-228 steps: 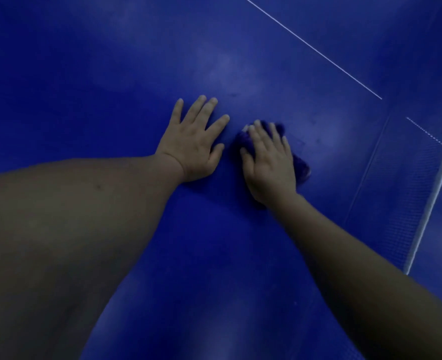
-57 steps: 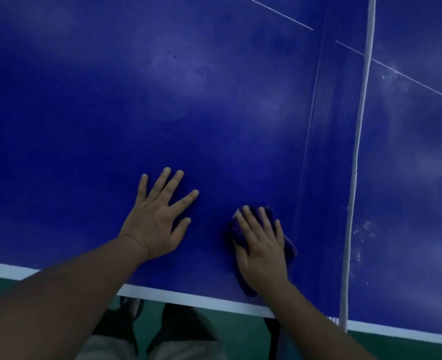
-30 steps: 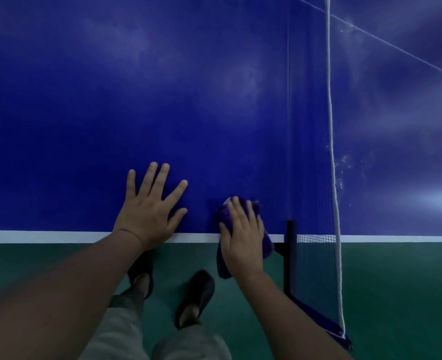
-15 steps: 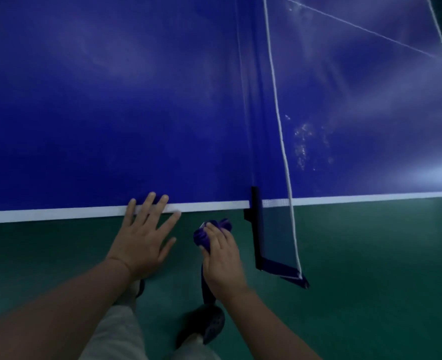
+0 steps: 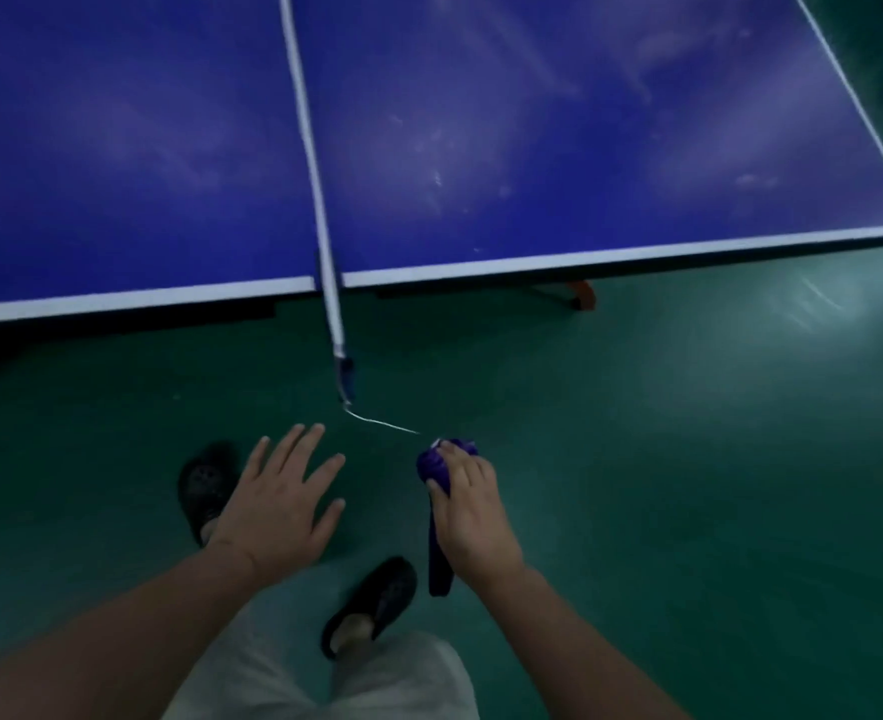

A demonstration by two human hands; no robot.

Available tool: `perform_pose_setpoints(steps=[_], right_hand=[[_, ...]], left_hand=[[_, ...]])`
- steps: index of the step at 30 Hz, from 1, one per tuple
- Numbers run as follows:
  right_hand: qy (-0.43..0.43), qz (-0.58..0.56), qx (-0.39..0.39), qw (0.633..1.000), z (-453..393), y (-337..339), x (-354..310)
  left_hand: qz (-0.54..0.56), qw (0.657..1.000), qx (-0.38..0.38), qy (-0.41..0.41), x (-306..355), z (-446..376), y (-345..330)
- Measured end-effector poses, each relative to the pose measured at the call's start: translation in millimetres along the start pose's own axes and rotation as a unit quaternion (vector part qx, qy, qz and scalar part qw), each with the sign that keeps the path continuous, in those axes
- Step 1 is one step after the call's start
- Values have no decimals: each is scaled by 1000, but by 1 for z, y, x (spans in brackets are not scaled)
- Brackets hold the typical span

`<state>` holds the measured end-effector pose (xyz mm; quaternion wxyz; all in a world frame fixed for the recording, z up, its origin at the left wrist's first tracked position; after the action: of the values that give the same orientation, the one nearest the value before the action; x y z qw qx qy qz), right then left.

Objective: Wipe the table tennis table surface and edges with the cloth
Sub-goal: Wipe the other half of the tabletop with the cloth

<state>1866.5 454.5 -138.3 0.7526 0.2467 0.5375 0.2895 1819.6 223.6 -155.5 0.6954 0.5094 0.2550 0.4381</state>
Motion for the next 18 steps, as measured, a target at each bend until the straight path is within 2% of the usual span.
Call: perform_pose_setpoints(steps=[6, 10, 13, 15, 18], right_hand=[[28, 24, -7, 999, -5, 72, 41], [50, 43, -9, 998, -41, 108, 41], [87, 60, -16, 994, -79, 131, 30], [114, 53, -28, 992, -106, 143, 20], [114, 7, -71, 991, -143, 158, 3]], left_hand=[[46, 998, 29, 32, 85, -32, 13], [74, 993, 69, 53, 105, -66, 36], [123, 983, 92, 101, 110, -95, 52], [206, 963, 100, 144, 109, -117, 58], [365, 905, 111, 188, 106, -150, 66]])
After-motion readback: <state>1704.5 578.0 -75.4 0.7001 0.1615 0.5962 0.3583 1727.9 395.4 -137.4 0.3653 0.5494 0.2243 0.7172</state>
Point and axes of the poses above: each hand's wrist, its own z-axis away from the middle knuckle, its own y-axis out of the back of the hand, x = y × z, the point moved 2 cm from there along -z, towards the middle knuckle, and after that the axes turned 11 degrees about -z, right-handed, at the moved point
